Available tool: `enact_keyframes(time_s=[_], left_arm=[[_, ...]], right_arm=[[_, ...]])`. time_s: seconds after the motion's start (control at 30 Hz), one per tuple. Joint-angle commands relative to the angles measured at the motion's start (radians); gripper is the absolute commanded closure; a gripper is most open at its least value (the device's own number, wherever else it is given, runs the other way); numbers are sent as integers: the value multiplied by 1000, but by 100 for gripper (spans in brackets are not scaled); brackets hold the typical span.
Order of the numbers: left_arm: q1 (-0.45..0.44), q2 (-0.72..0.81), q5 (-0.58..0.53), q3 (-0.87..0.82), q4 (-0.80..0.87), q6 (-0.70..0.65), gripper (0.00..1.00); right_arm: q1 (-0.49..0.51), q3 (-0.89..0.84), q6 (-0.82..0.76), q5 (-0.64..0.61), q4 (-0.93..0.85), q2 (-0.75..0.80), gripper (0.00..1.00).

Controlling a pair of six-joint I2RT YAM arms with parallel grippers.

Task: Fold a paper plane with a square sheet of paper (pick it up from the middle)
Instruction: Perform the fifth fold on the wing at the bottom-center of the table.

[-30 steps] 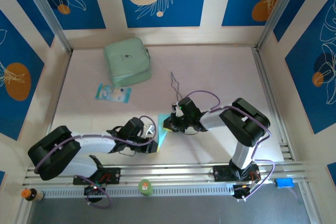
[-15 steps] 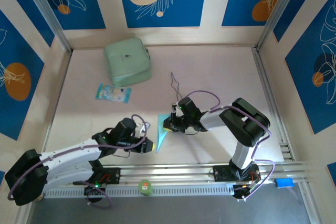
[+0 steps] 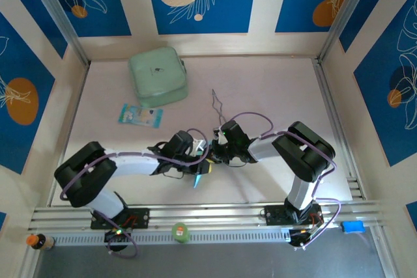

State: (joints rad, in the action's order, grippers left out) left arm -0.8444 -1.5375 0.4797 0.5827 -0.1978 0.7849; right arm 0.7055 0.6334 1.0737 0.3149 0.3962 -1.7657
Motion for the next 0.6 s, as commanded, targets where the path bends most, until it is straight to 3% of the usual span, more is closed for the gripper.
enact_keyframes(time_s=[0.0,0.17,0.57], left_arm=[[16,-16,-25,21,-11,-25,100],[24,4,-89,-33,-26,-22,99],[26,-30,-88,-105,-86,25,98]], right_arm=[[-8,-23,9,-81,-146,-48,89],[-8,-24,10,-80,-145,-49,89],[-6,-26,9,-77,-143,-45,89]])
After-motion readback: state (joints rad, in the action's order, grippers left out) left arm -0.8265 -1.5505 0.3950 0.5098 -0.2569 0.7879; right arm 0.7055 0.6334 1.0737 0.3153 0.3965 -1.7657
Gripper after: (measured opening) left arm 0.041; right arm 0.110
